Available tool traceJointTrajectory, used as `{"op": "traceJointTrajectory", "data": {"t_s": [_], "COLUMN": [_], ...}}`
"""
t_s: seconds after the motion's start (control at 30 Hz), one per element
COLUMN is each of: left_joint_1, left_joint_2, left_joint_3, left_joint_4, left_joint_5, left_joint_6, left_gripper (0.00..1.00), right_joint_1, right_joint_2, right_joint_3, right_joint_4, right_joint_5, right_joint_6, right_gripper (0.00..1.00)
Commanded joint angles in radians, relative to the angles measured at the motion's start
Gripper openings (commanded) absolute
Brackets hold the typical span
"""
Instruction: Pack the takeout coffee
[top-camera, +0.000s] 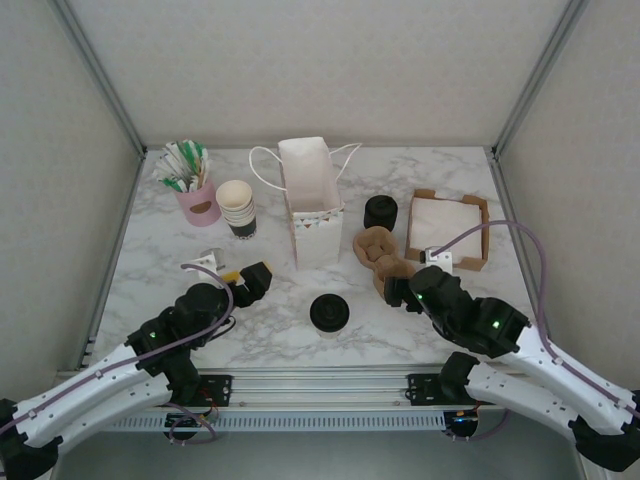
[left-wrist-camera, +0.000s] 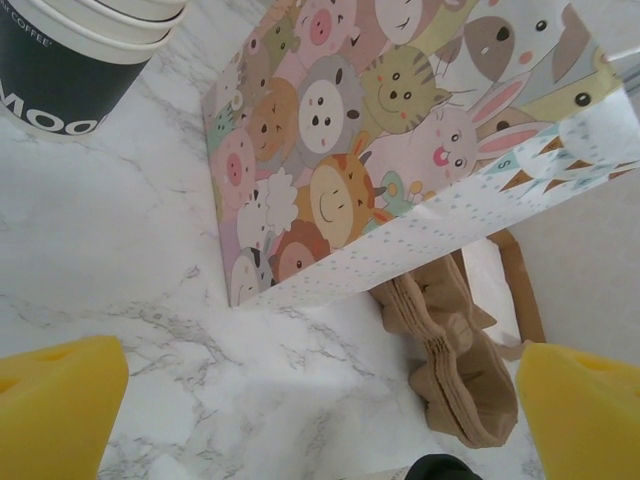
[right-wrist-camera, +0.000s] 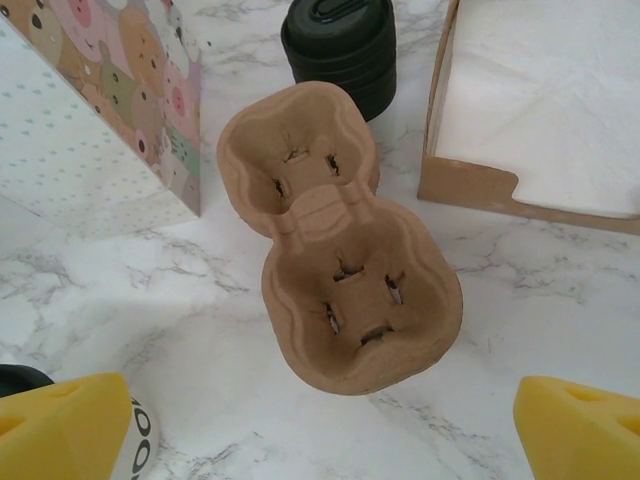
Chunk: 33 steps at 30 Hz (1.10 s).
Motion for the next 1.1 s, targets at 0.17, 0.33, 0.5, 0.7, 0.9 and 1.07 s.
{"op": "traceJointTrajectory", "data": {"t_s": [0.17,0.33,0.5,0.7,0.9,1.07], "left_joint_1": [-0.004,-0.004,-0.004,-0.004,-0.002,0.012], "left_joint_2": [0.016,0.048,0.122,0.241,0.262,0.226], "left_joint_3": [0.016,0.020,0.044,0.131,0.244,0.315], "left_joint_4": [0.035,0.053,0.062,0.024,-0.034,-0.078], "left_joint_5": [-0.022,-0.017,-0.026,-0.041,-0.110,-0.135], "left_joint_6": [0.015,0.026,0.004,0.025,0.144,0.227], "left_gripper": [1.00,1.00,1.00,1.00,1.00,1.00], "right_joint_1": [-0.014,-0.042,-0.101,-0.159,-0.251,-0.297], "right_joint_2": [0.075,0.130,0.175,0.254,0.299,0.296], "right_joint_3": [0.022,0.039,0.052,0.096,0.153,0.184], "right_joint_4": [0.019,0.022,0.042,0.039,0.036,0.069], "right_joint_5": [-0.026,-0.078,-0.175,-0.270,-0.390,-0.447], "right_joint_6": [-0.005,-0.010,-0.024,-0.043,-0.059,-0.080], "right_gripper": [0.99,0.99,0.99,0.99,0.99,0.99]}}
